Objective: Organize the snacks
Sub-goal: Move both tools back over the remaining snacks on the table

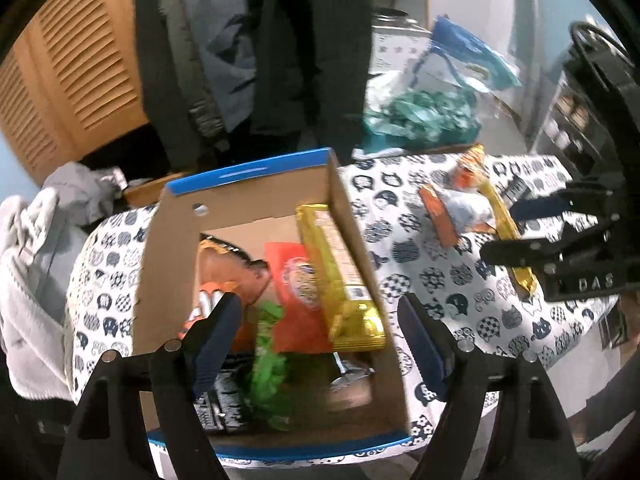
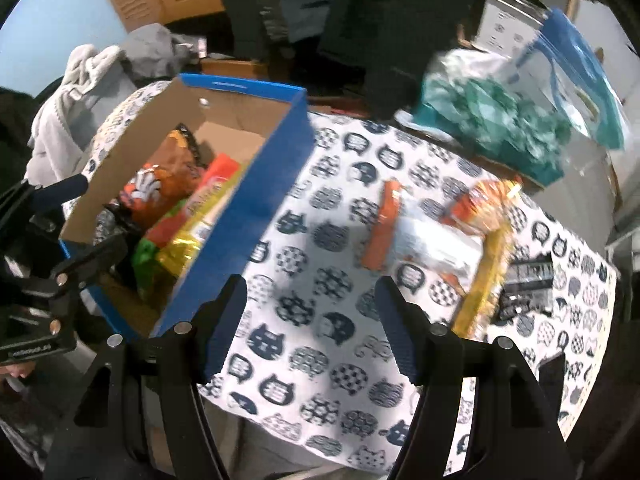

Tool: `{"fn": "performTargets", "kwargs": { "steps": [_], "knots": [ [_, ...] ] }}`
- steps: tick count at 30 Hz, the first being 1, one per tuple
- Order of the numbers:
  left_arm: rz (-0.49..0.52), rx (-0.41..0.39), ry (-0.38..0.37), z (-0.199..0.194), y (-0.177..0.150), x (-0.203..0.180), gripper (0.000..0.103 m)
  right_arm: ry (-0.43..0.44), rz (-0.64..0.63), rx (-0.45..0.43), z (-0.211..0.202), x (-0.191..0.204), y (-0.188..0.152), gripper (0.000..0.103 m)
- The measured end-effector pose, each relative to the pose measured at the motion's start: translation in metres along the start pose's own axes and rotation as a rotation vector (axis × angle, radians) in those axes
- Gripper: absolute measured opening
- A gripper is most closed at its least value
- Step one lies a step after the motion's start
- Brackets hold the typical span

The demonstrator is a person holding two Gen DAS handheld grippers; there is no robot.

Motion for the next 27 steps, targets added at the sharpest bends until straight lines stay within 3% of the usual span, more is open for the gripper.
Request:
{"fn": "performTargets", "kwargs": {
  "steps": [14,27],
  "knots": [
    [0.142,0.009,-0.03,0.011,0.011,-0.065,0.081,-0.043,0.119,-0.009,-0.005,-0.077,-0.033,0.072],
    [0.27,0.046,-0.091,0.047,0.034,-0.123,0.081,-0.076,0.234,0.014,0.011,-0.148,-0.062,0.072]
  ]
}}
Point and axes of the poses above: each gripper's, at about its wrist camera, not at the fingertips, and z roughly the way its jaws point, x to its left, y to its top, the point moved 7 cm from there along z, roughly the way its jaws point, and after that the axes turned 2 degrees about -z, right-handed, at the moved point
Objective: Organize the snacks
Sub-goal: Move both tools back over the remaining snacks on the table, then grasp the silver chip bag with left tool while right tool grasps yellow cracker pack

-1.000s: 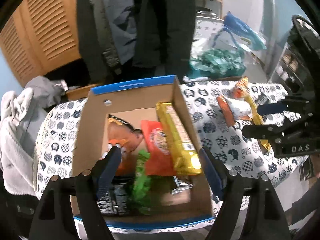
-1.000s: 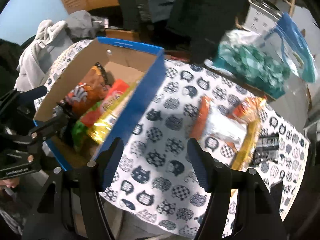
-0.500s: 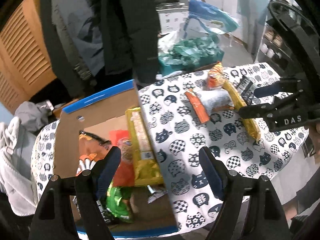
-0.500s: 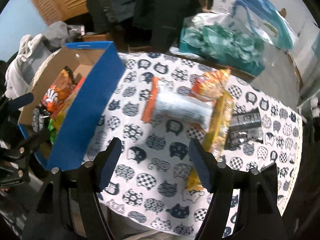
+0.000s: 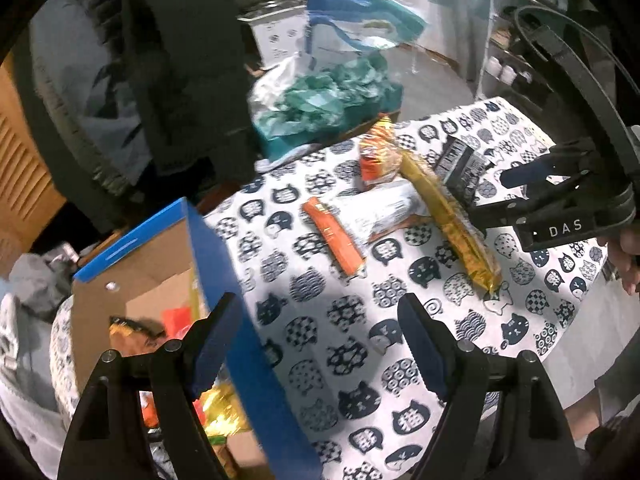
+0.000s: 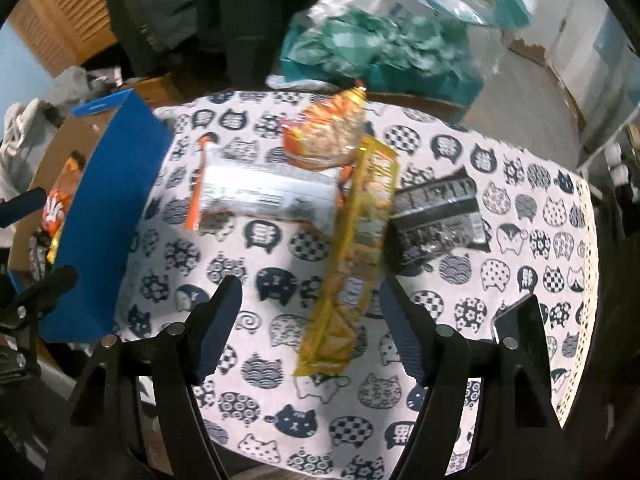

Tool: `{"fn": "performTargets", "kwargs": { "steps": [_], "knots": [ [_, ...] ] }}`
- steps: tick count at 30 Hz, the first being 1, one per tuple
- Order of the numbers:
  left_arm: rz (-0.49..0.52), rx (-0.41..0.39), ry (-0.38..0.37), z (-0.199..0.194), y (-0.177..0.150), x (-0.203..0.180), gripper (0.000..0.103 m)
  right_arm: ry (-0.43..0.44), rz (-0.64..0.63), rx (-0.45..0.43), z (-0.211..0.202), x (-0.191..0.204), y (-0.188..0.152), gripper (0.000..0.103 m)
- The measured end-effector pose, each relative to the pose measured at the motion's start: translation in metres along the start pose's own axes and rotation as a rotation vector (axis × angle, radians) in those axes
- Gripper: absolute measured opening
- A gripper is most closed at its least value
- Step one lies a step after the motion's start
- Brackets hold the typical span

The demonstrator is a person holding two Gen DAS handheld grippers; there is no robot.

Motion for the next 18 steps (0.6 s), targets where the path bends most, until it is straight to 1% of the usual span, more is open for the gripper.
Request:
{"fn": "performTargets", "kwargs": {
  "steps": [8,12,15,18],
  "knots": [
    [0.065,0.033,-0.036,0.033,0.027,-0.018,0.081,0.011,0.058,0.023,0.014,-0.025,-0.003,0.072],
    [0.081,0.06,-0.033,0.049,0.041,-0.022,0.081,0.02,0.075,0.041,0.026,-0.034,-0.004,0.072],
    [0.117,0.072,-0.05,0.064,0.05,-0.03,0.082,0.022,0.078,0.058,0.037,-0.04,-0.008,0.072],
    [0.149,0.083,-0.044,0.08,0.056,-0.033,0.082,0.028,0.093,0.08,0.049,-0.046,-0.011,0.072]
  ]
}}
Point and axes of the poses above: each gripper's, at about its wrist camera, not at the fingertips, and z roughly the way its jaws point, x to its left, y to its top, the point moved 7 cm from there along z, roughly the way its jaws point, and after that the axes turned 2 degrees about -z, right-handed, at the moved point
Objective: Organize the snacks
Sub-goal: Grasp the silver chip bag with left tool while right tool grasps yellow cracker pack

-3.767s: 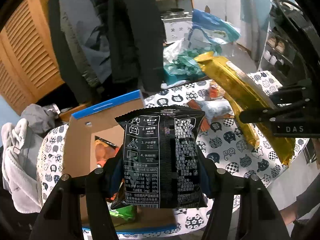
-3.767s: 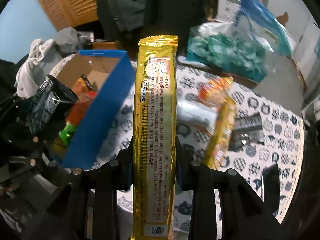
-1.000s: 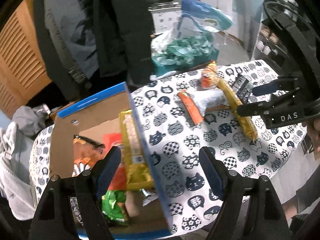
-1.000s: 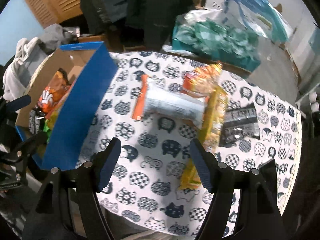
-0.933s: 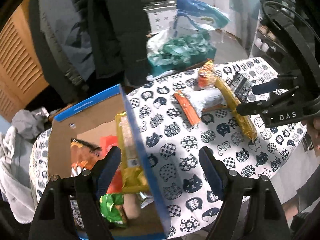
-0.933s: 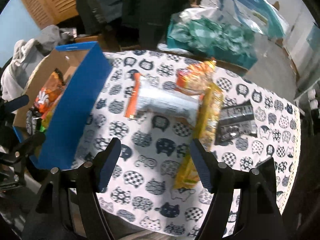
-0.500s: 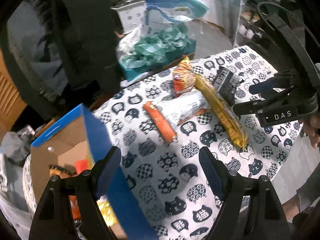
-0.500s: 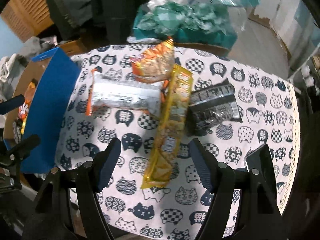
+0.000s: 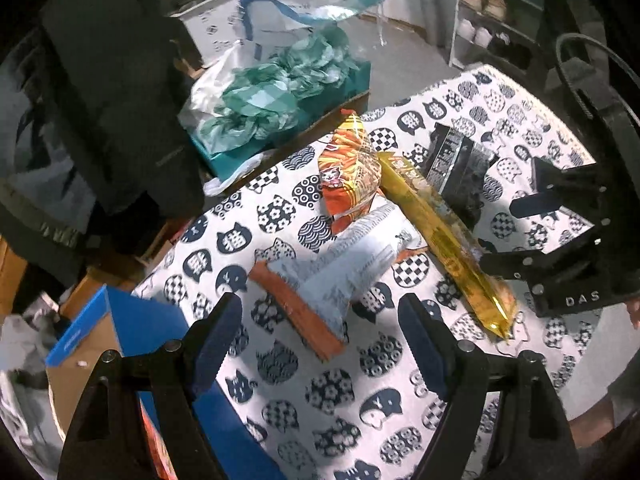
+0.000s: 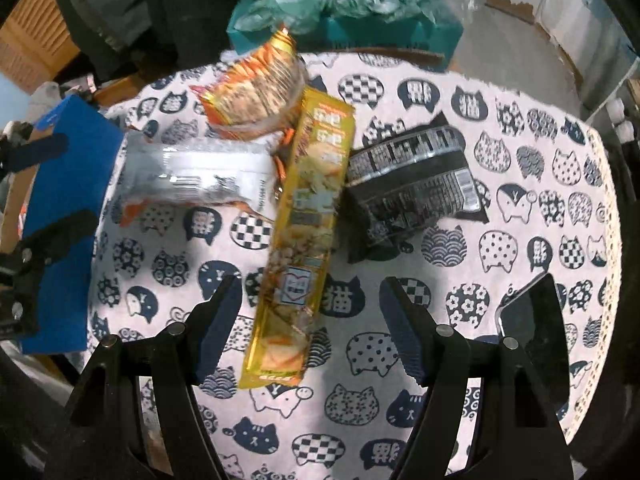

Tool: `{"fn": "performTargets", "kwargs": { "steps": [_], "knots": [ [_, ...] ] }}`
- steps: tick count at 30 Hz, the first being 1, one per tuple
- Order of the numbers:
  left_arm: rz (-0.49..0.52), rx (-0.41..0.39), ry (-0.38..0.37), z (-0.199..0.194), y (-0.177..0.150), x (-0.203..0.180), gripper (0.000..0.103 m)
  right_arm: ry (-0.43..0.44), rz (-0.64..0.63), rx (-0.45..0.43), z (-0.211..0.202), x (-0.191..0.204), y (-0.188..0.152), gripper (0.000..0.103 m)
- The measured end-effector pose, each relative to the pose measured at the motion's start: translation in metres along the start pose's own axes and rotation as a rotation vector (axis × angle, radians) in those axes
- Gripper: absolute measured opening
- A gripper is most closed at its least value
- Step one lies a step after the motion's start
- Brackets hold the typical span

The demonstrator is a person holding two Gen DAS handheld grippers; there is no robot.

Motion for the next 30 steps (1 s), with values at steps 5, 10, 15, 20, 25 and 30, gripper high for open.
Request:
{"fn": "performTargets", "kwargs": {
  "steps": [5,10,15,20,25,30],
  "knots": [
    [-0.013,0.02,-0.049,0.02,0.008,0.0,0.082,0.005,0.002,0.007,0.015,-0.003,0.003,0.072],
    [-0.012,0.019,-0.088,0.035,0.015,-0.004,0.082,0.003,0.0,0.029,0.031,0.0,0.004,0.072],
    [0.004,0.043,-0.119,0.049,0.012,-0.013,0.085,0.004,-0.012,0.048,0.045,0.005,0.002,0.072],
    [0.003,0.097,-0.178,0.061,-0.001,-0.023,0.085,0.016,-0.051,0.067,0.054,0.013,0.0,0.044],
    [0.016,0.161,-0.161,0.073,-0.016,-0.031,0.056,-0.01,-0.047,0.081,0.053,0.004,-0.008,0.034],
    [-0.021,0.176,-0.184,0.07,-0.027,-0.038,0.045,-0.037,-0.051,0.096,0.047,-0.003,-0.019,0.032]
  ]
}}
Point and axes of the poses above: each gripper's, at about its wrist camera, not at the fingertips, and z roughly the way its jaws point, x to its left, y to its top, the point moved 7 cm from there along z, roughly the way its jaws point, and after that the axes turned 2 degrees about -z, right-handed, at the moved point
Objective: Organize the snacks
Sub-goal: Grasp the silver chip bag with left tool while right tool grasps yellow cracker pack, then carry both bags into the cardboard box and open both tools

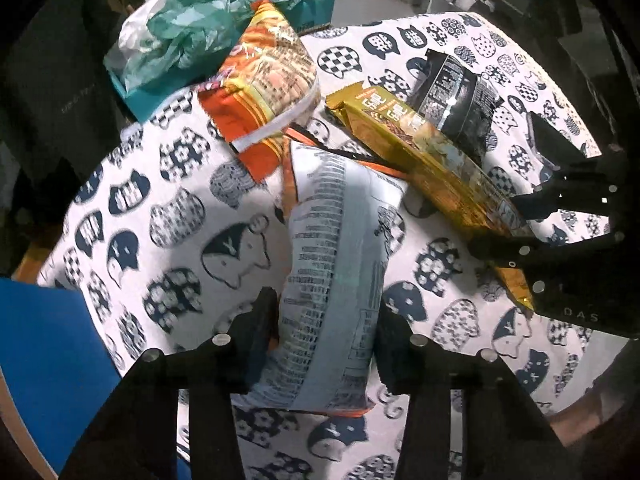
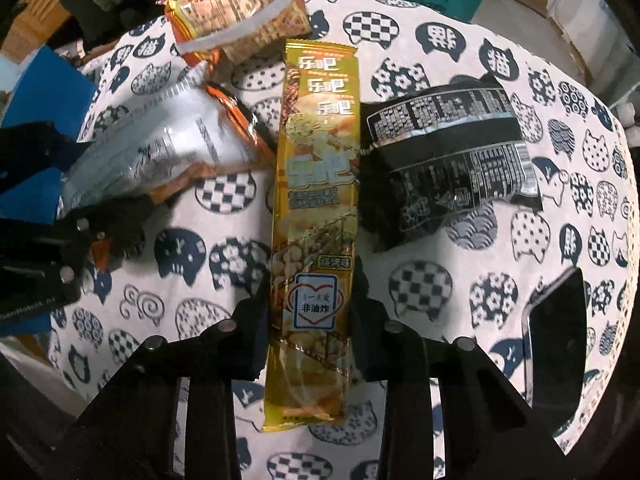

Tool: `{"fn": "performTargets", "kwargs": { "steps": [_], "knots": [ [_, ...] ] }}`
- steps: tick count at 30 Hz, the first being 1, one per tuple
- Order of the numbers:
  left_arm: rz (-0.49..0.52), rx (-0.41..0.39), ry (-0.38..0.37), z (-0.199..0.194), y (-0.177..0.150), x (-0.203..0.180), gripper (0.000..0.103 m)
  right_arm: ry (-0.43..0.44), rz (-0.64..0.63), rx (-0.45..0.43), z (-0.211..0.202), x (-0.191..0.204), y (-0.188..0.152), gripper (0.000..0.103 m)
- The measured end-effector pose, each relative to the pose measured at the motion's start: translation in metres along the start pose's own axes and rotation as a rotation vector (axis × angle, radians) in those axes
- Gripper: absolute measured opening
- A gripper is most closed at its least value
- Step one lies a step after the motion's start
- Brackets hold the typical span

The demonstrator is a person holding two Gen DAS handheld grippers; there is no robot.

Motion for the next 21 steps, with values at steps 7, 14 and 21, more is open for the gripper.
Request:
{"fn": "performTargets", "kwargs": {
  "steps": [7,14,21],
  "knots": [
    [-0.077,0.032,0.035,-0.009,-0.031,-0.011,0.043,-0.003,-0.017,0.022,-0.007,-0.003,-0.021,0.032],
    [-0.185,0.073,0.032,-0.018,-0.066,-0.013,0.044,0.003,-0.023,0.05,-0.006,-0.005,-0.04,0.036],
    [-0.181,0.036,0.066,-0.015,-0.06,-0.008,0.069,0.017,0.006,-0.037,-0.018,-0.02,-0.018,0.05]
  ]
}}
Point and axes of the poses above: each gripper's, at about its wrist camera, not at the fingertips, and z roughly the way its jaws point, x to its left, y to its top, the point moved 7 cm from there along z, roughly the way its jaws point, and after that the axes turned 2 degrees about -z, right-handed, at the moved point
